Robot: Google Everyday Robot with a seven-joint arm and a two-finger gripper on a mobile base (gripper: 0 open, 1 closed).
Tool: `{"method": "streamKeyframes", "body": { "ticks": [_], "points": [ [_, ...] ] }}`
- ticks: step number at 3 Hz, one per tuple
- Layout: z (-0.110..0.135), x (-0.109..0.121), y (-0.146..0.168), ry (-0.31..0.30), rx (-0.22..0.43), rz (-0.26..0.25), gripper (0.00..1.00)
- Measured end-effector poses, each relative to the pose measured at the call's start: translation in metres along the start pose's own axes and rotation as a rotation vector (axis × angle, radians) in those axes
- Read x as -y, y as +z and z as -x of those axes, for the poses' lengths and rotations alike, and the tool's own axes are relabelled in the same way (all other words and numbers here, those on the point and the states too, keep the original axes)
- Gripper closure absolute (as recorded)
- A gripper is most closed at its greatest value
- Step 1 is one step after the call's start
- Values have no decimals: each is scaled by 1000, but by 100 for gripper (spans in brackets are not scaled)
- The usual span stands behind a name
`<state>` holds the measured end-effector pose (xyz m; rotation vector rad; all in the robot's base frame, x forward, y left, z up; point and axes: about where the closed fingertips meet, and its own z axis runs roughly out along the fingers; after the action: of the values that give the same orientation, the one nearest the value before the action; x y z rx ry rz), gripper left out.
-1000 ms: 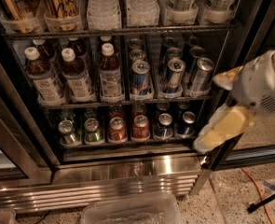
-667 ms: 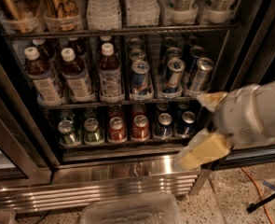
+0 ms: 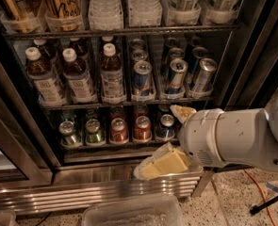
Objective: Pick green can from bottom shelf of fridge
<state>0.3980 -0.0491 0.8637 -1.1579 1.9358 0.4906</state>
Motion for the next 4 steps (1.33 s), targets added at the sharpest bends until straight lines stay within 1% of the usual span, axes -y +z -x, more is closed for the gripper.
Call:
{"method": "streamKeyframes", "body": {
  "ticks": [1,2,3,4],
  "points": [
    [1,1,-1,3,1,-4,0],
    [2,4,5,18,54,-35,0],
    [-4,6,22,52,142,-105,0],
    [-21,18,34,131,225,-215,0]
  ]
}}
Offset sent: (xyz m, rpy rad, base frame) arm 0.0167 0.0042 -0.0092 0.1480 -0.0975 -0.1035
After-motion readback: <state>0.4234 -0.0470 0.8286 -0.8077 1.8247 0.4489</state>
